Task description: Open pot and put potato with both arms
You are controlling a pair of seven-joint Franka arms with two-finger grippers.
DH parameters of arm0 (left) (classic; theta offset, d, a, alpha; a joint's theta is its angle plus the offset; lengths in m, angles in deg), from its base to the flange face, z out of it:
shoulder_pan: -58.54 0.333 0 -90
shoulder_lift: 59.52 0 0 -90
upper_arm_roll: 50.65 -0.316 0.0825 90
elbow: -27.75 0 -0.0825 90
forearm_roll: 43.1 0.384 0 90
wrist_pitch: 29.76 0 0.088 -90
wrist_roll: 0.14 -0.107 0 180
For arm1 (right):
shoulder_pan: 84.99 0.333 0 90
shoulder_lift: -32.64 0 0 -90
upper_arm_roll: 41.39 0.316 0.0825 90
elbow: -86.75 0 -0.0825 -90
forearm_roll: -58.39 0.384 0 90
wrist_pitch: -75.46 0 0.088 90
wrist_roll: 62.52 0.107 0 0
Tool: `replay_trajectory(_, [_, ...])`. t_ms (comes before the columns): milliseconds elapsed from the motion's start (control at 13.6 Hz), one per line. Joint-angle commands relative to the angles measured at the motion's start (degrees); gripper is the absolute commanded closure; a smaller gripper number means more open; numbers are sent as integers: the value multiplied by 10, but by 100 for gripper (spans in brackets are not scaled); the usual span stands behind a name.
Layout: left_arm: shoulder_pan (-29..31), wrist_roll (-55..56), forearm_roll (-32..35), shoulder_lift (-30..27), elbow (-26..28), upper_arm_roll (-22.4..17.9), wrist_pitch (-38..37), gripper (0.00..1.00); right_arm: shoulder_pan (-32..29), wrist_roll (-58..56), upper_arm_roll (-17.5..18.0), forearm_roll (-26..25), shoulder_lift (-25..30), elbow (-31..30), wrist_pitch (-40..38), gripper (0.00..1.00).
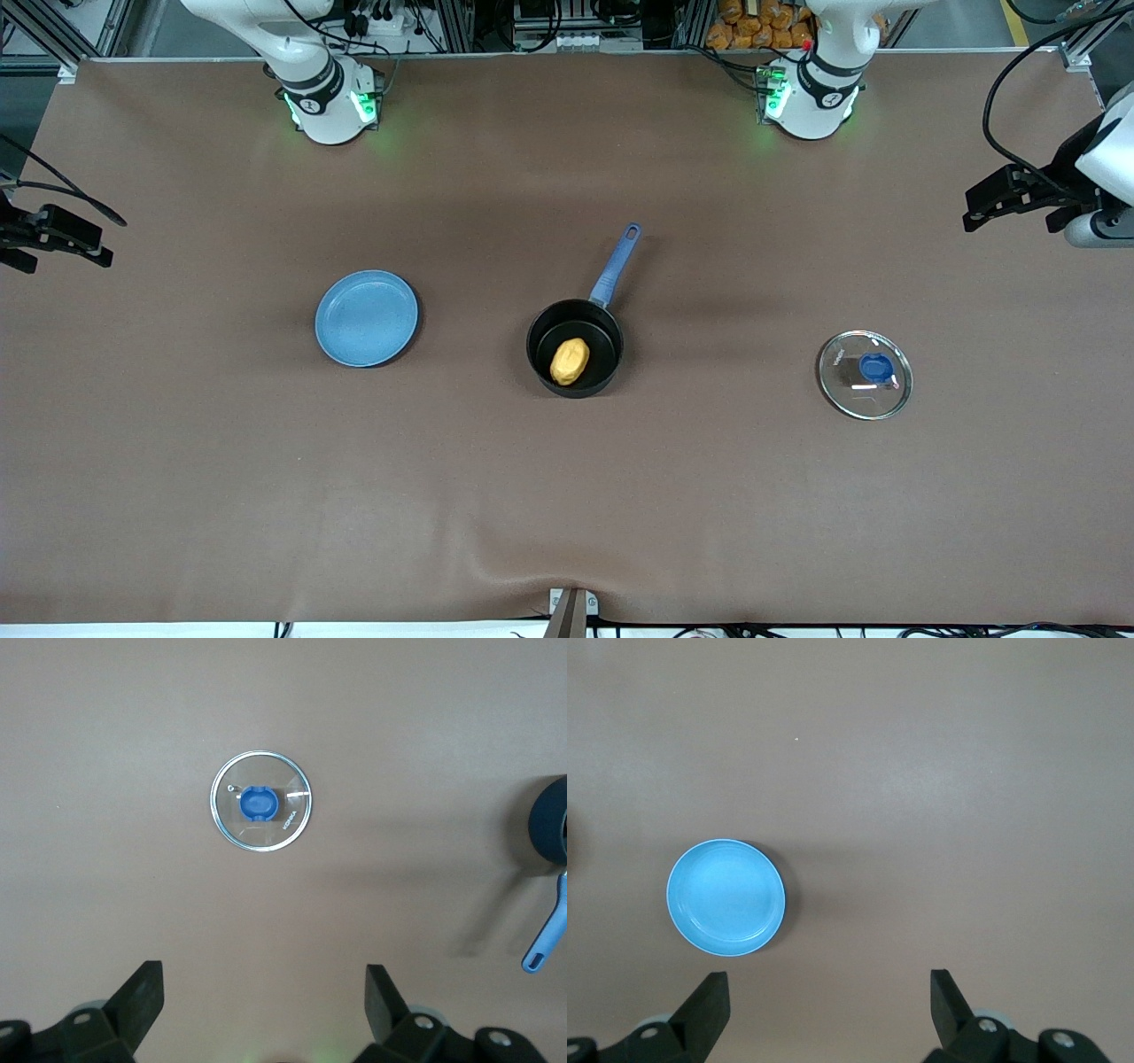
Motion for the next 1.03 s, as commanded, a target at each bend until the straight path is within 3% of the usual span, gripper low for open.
replay_trajectory(0, [4,-1,-3,-6,4,1,11,0,-3,-2,5,-5,16,-10,-1,0])
replay_trajectory(956, [4,-5,0,-7,-18,0,0,0,1,31,9,-5,17,-9,-2,0])
